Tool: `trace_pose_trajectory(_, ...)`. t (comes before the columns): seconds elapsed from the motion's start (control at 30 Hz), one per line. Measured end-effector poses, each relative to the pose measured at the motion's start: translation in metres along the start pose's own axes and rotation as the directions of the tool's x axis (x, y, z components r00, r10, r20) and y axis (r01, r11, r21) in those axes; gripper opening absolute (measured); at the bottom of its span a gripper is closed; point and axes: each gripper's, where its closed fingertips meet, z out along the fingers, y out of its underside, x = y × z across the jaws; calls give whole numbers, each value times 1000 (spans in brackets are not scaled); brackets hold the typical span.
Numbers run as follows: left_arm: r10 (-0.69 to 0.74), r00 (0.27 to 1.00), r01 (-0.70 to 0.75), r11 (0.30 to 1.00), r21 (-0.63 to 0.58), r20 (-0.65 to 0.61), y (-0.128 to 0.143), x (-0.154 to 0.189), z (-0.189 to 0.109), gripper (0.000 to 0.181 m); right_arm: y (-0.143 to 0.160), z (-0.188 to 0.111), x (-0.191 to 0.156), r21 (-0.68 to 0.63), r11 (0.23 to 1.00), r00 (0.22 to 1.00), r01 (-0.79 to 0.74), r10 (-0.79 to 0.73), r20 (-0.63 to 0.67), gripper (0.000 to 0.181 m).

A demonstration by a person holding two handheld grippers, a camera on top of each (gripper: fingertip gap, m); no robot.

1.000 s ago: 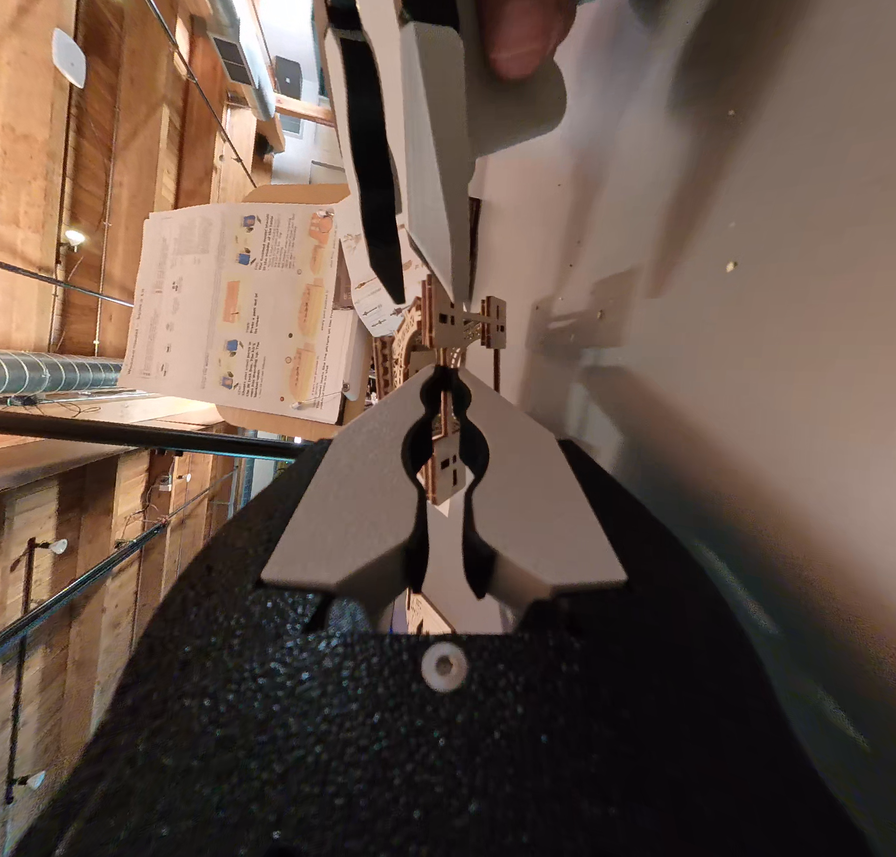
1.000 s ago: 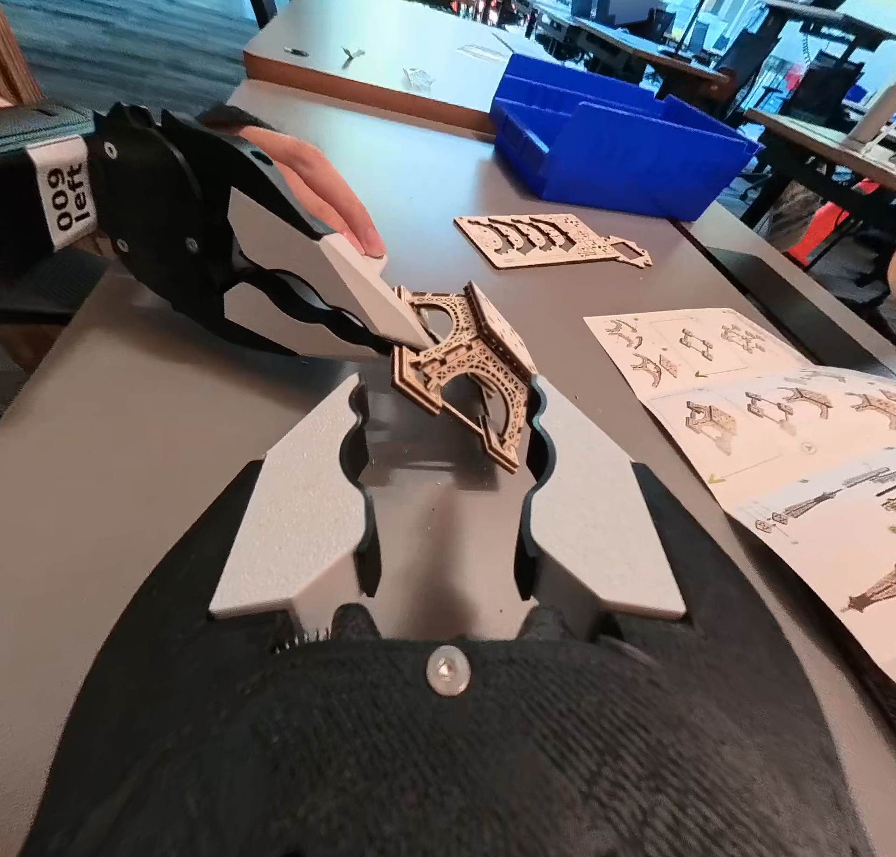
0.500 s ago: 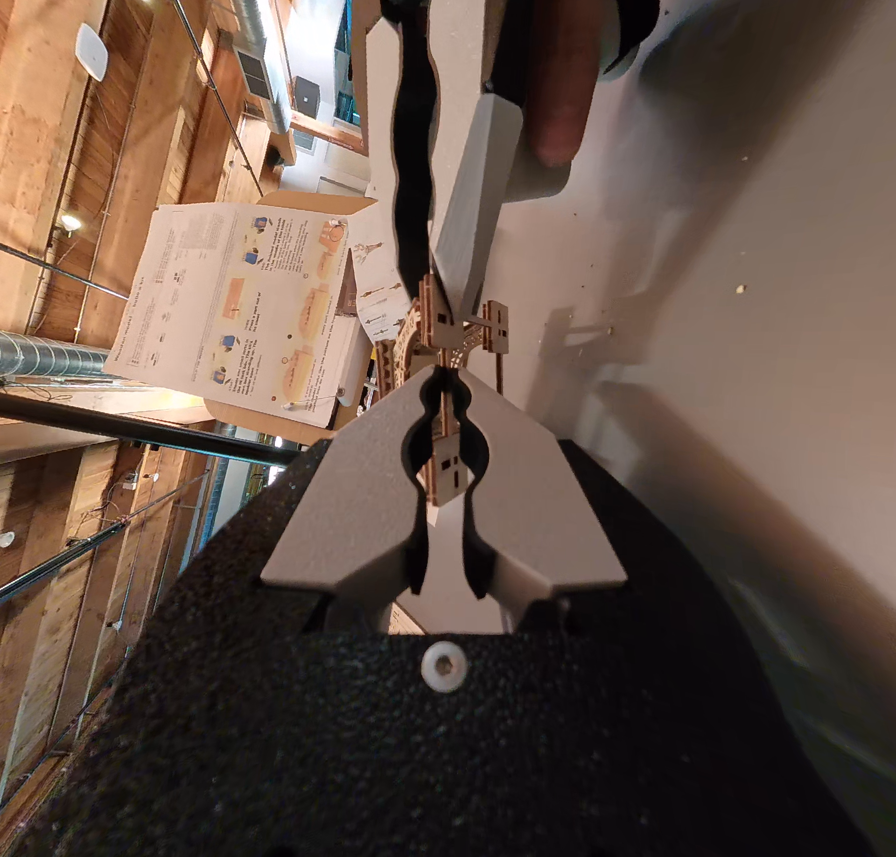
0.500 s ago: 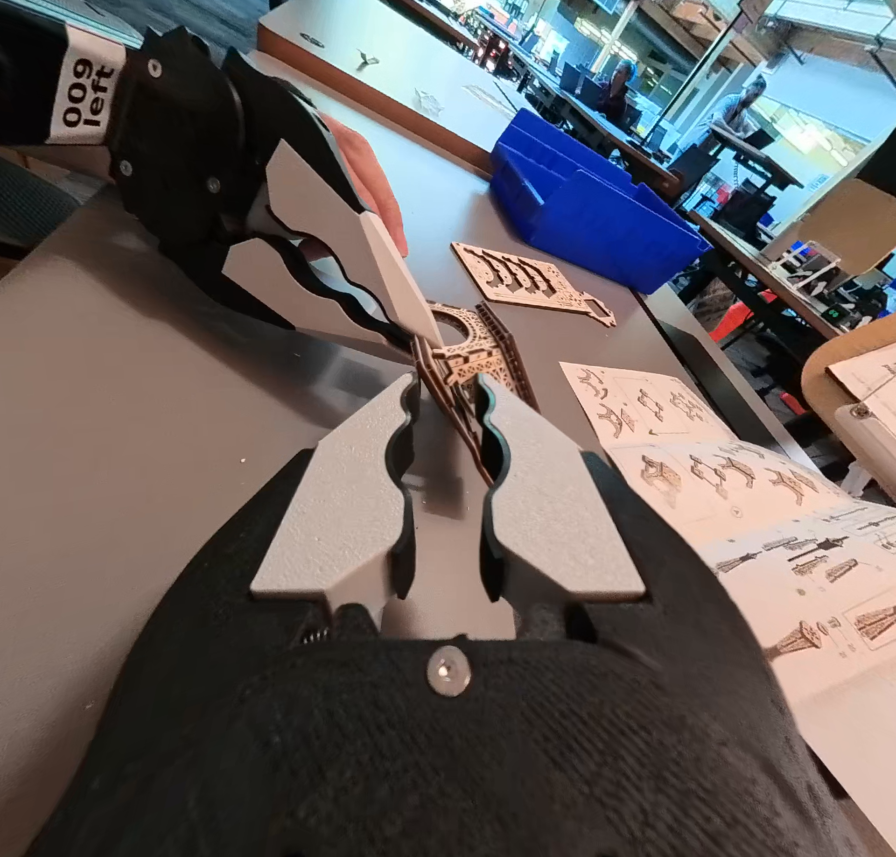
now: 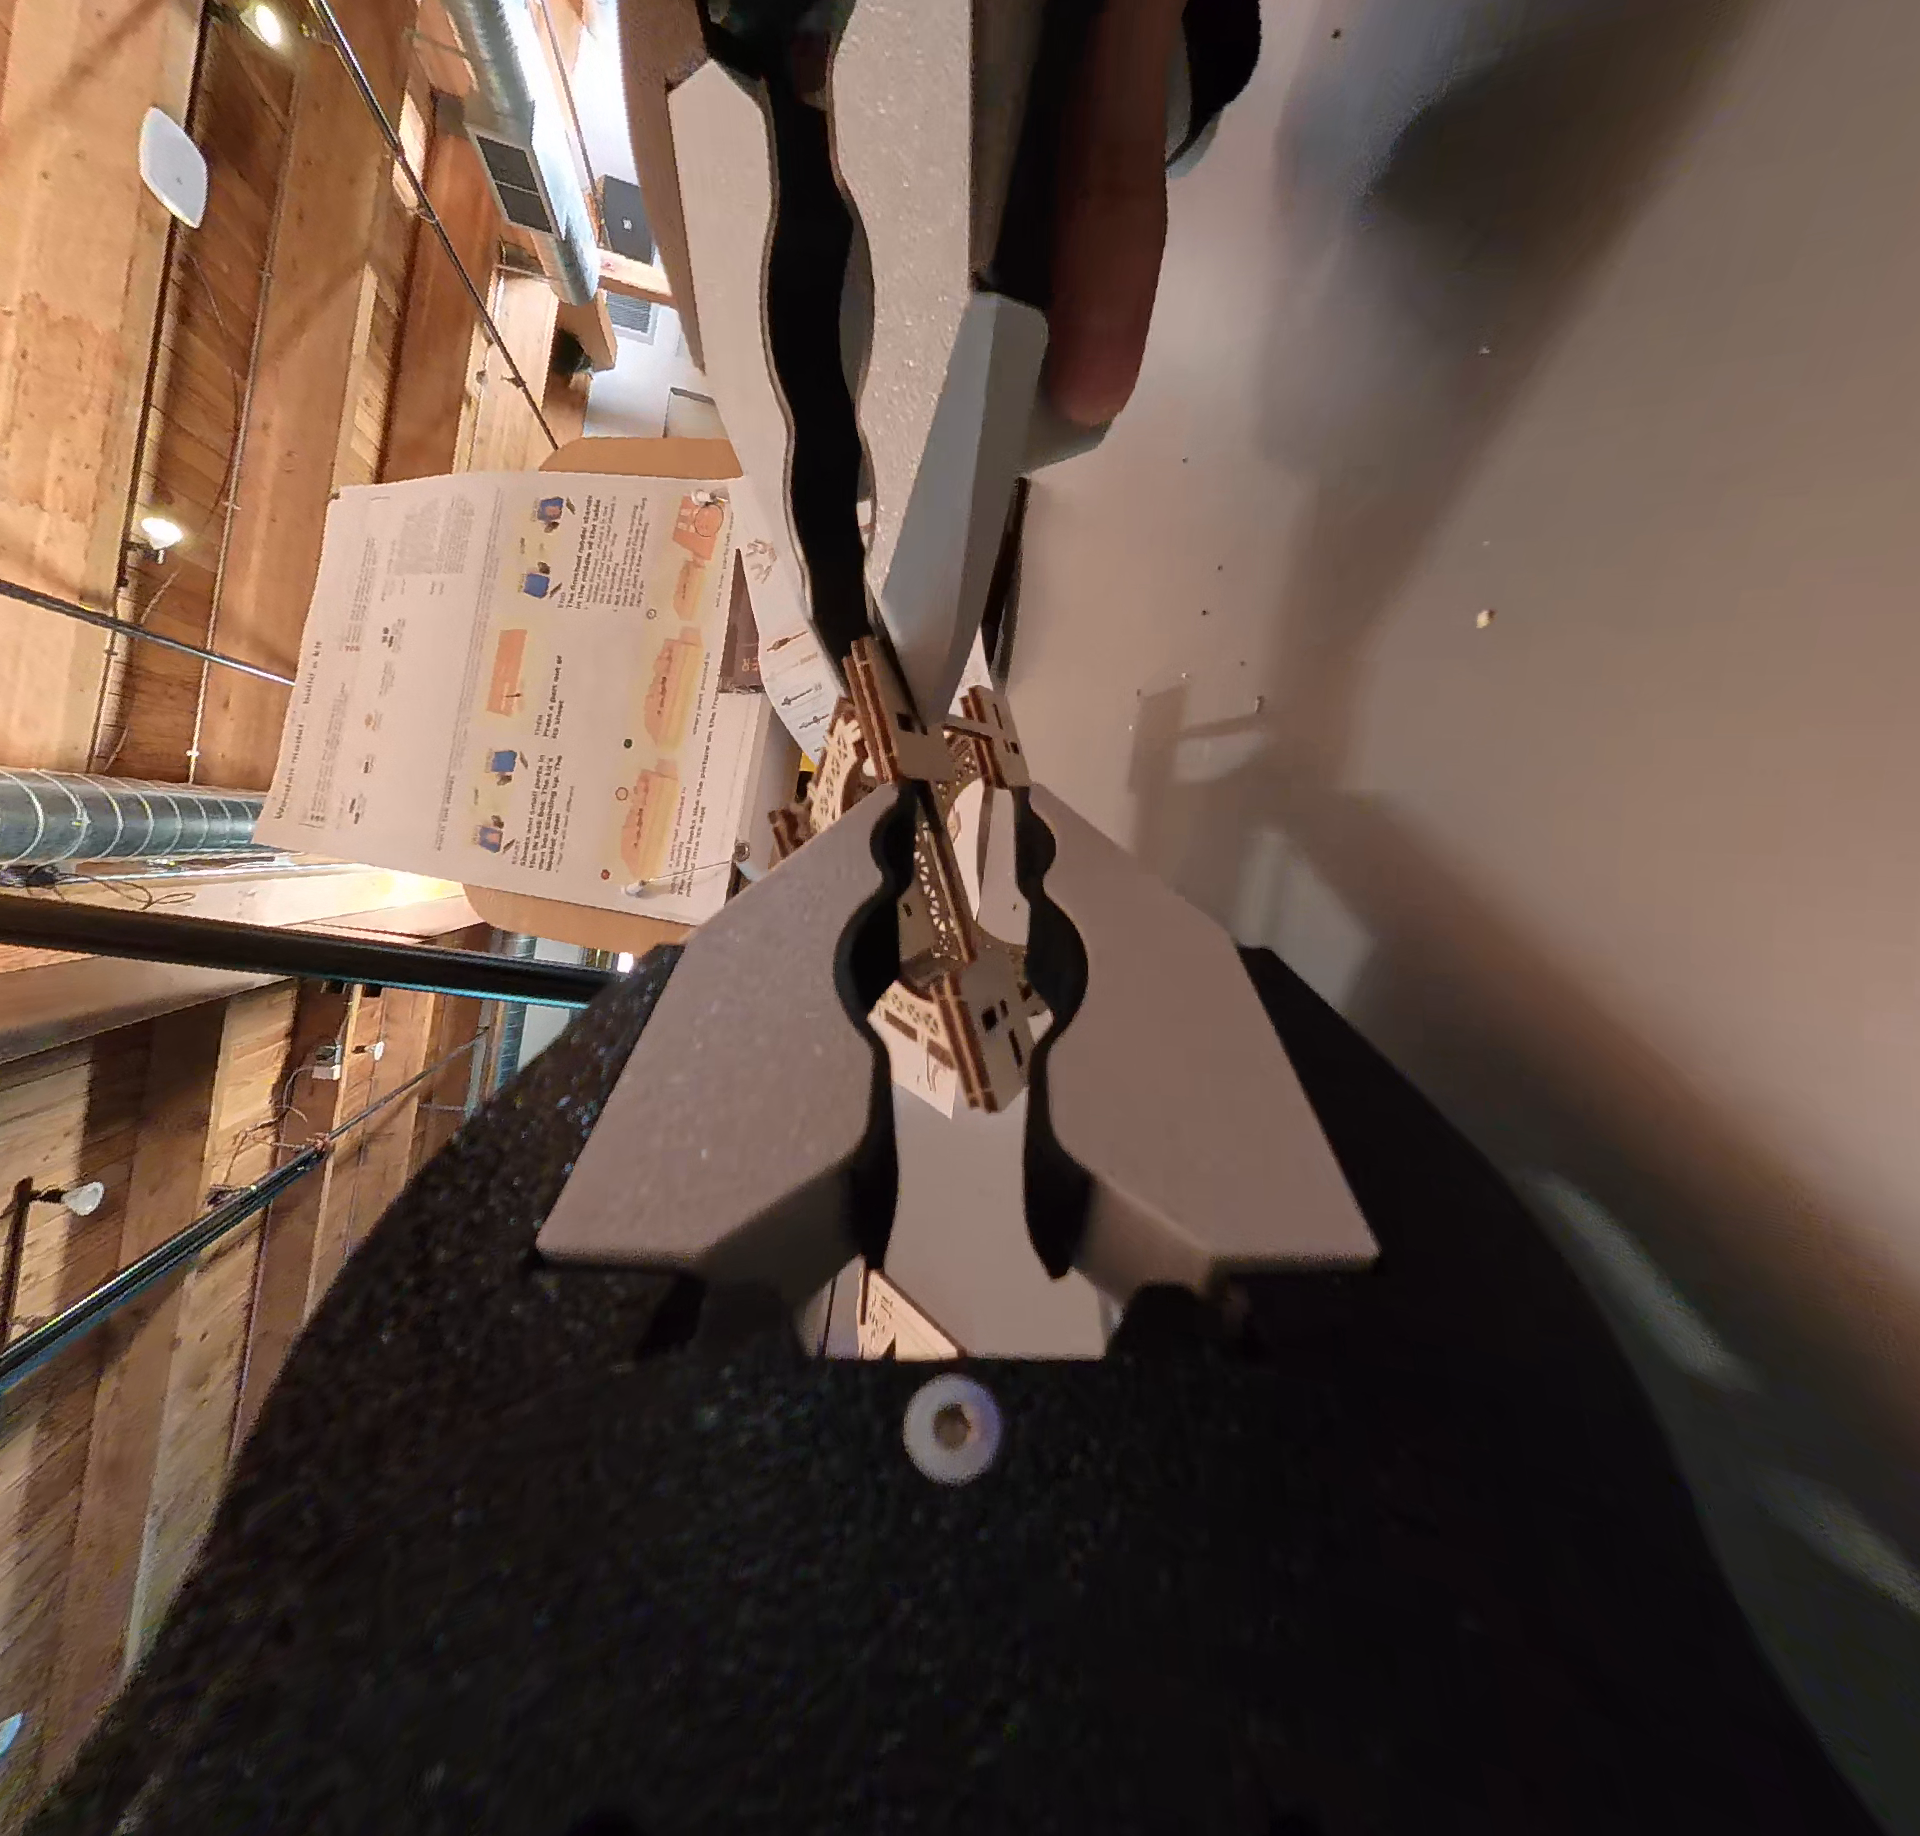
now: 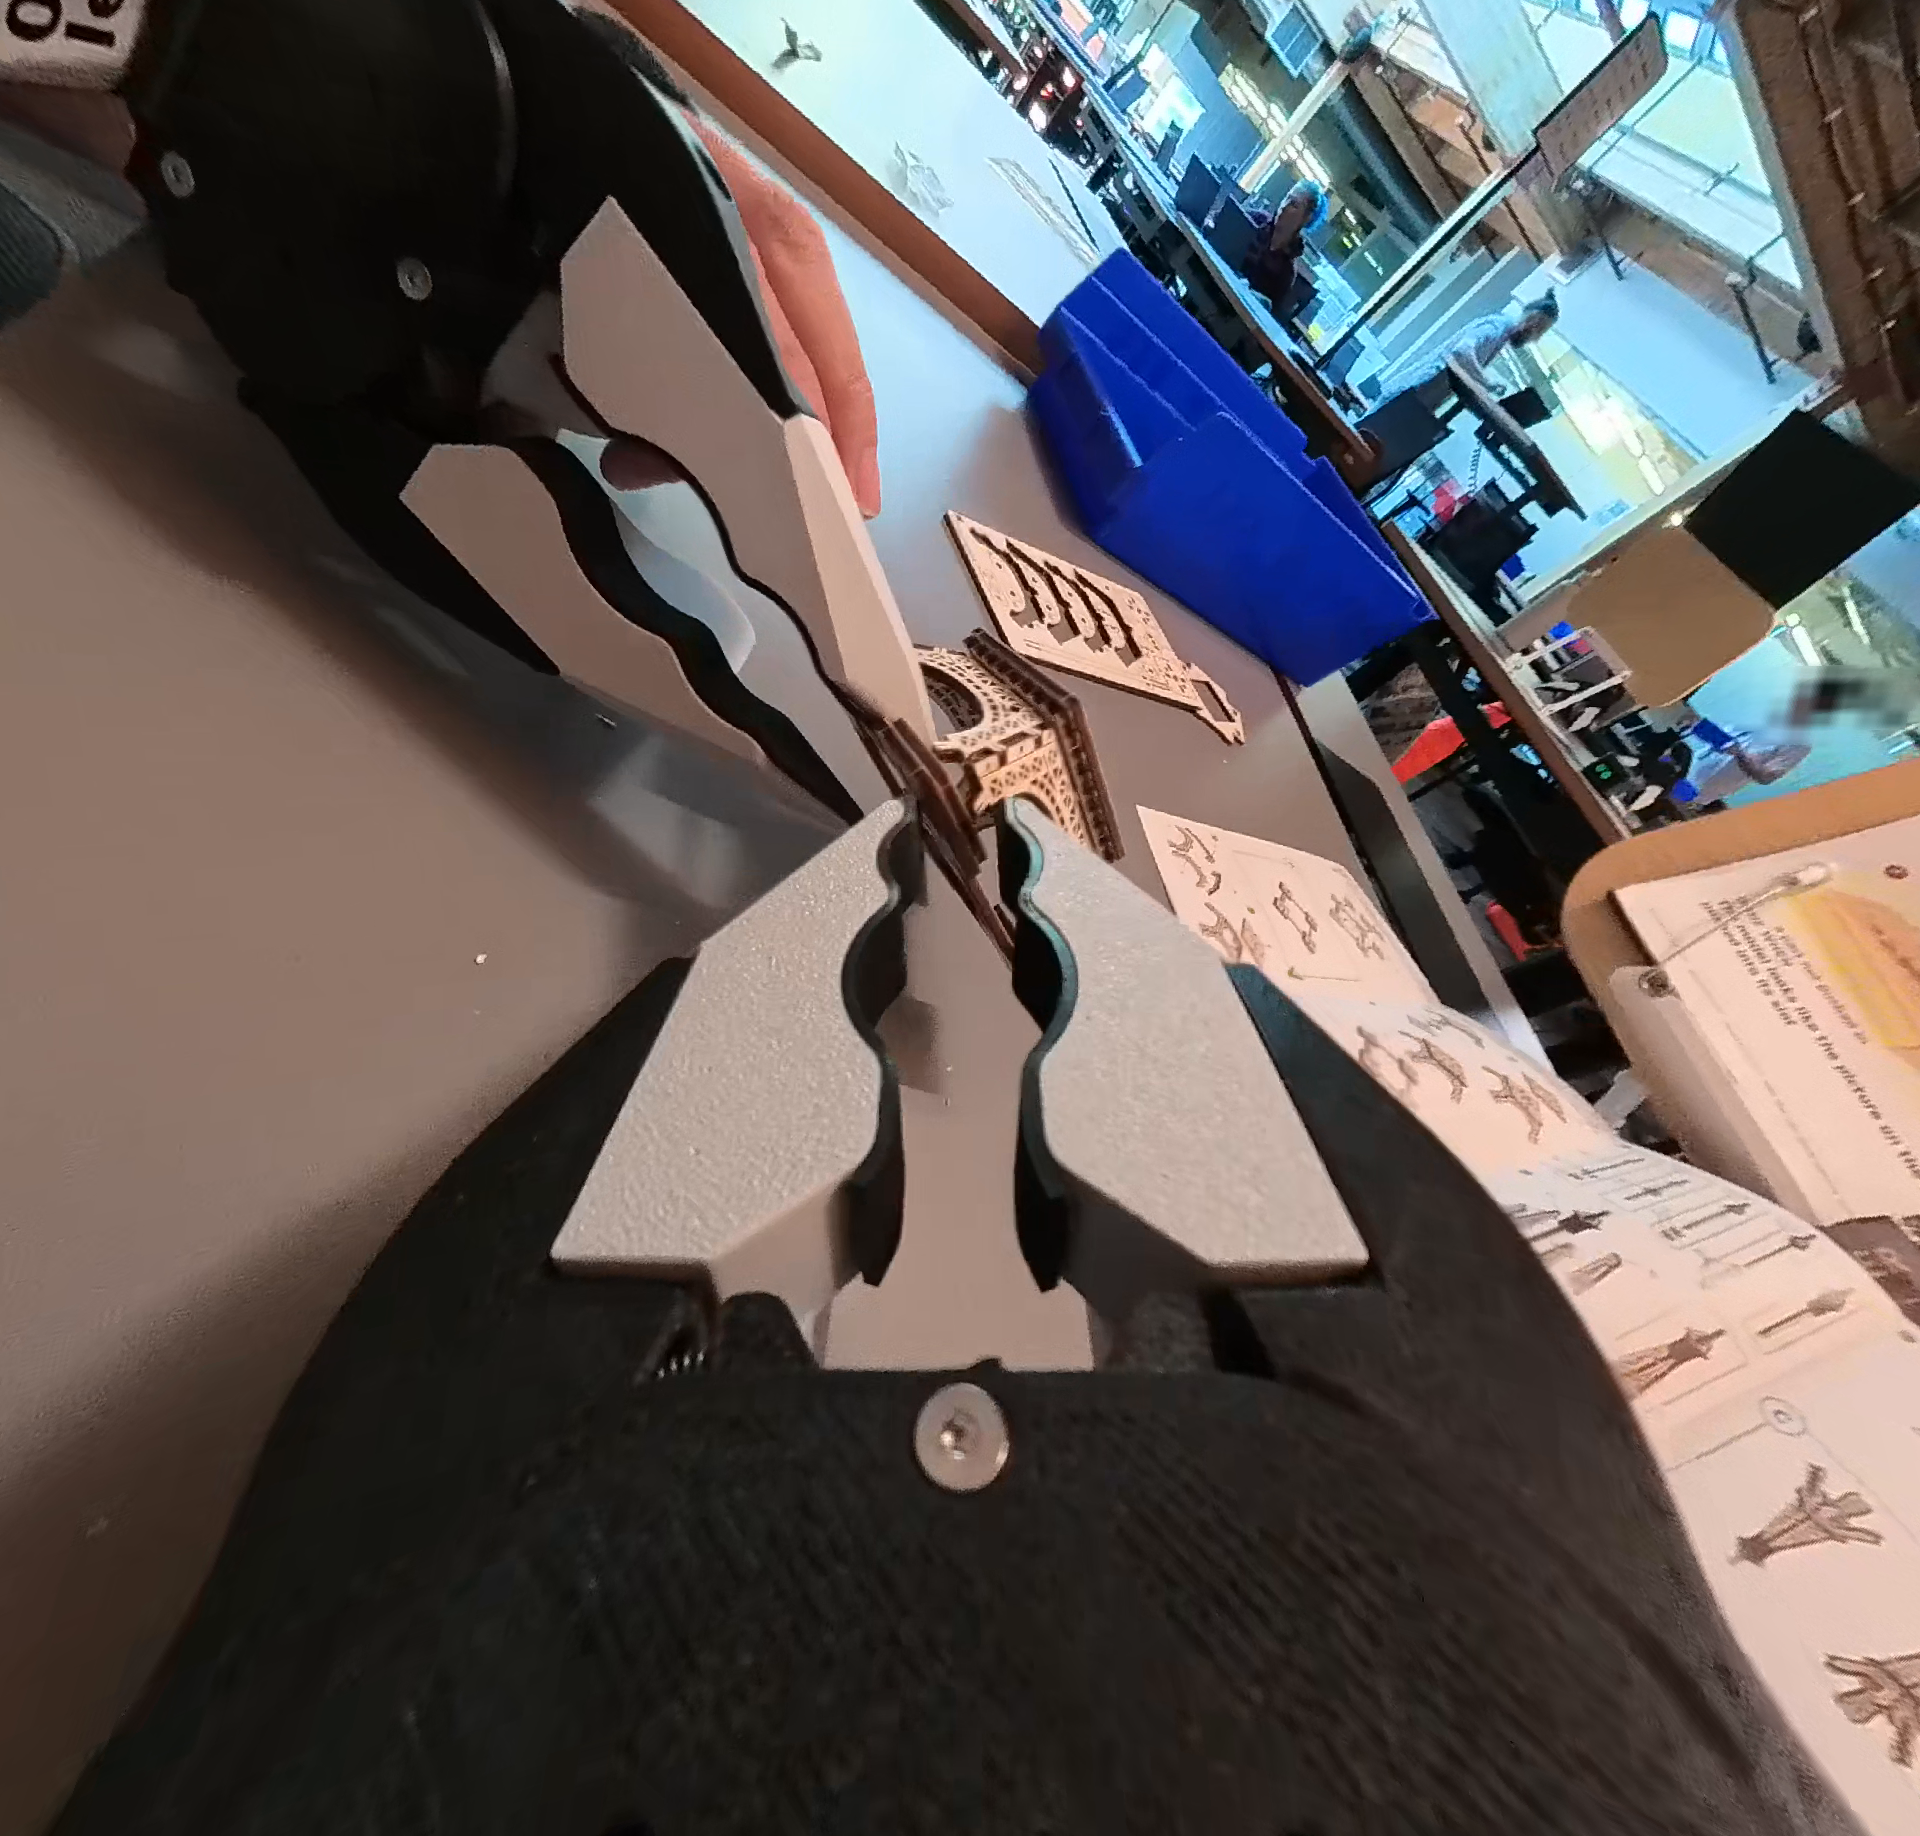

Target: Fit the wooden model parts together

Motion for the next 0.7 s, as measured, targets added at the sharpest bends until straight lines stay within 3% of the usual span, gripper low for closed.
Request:
trace_pose_trajectory(0.3,4,1000,-4,1000,-23,3,2,0,-1,3,3,4,-4,-53,991,992,120,-121,-16,12)
trace_pose_trajectory(0.7,-63,998,63,996,-59,8,-4,-17,-3,15,9,6,5,-51,999,998,-16,14,-54,11)
